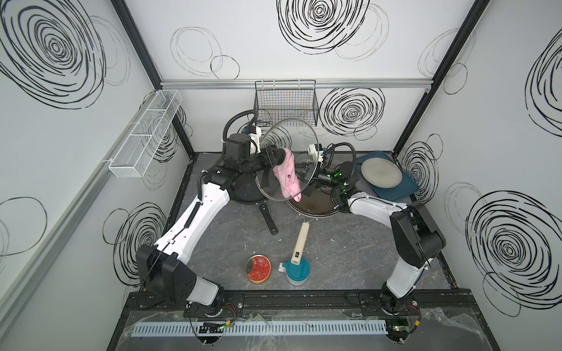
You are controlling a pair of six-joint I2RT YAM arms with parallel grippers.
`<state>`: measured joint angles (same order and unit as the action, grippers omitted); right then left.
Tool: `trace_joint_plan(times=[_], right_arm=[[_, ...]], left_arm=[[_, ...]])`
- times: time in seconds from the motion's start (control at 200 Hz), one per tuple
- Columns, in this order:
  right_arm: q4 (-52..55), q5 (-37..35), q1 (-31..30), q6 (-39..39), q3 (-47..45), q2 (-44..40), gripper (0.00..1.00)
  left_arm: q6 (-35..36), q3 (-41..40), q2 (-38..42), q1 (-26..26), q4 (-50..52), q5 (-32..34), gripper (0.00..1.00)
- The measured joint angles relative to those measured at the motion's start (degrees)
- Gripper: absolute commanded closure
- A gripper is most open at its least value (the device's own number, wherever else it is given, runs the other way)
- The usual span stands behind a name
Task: Wipe the pot lid with a cloth
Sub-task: Wipe the pot lid.
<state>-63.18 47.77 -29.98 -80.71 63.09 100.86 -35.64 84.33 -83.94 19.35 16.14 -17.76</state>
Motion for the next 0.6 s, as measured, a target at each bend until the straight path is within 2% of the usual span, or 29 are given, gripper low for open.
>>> trace_joint_plan(times=[0.345,0.6], right_arm=[[3.8,0.2,3.4,2.6,-0.3,-2.6,1.0],[6.1,0.8,5.4,3.9,3.8,-2.4,1.0]], left_arm=[[0.0,-2.4,0.2,0.1,0.3,0.0,1.0],[0.0,-2.5,1.2,1.1,0.7,0.0,1.0]])
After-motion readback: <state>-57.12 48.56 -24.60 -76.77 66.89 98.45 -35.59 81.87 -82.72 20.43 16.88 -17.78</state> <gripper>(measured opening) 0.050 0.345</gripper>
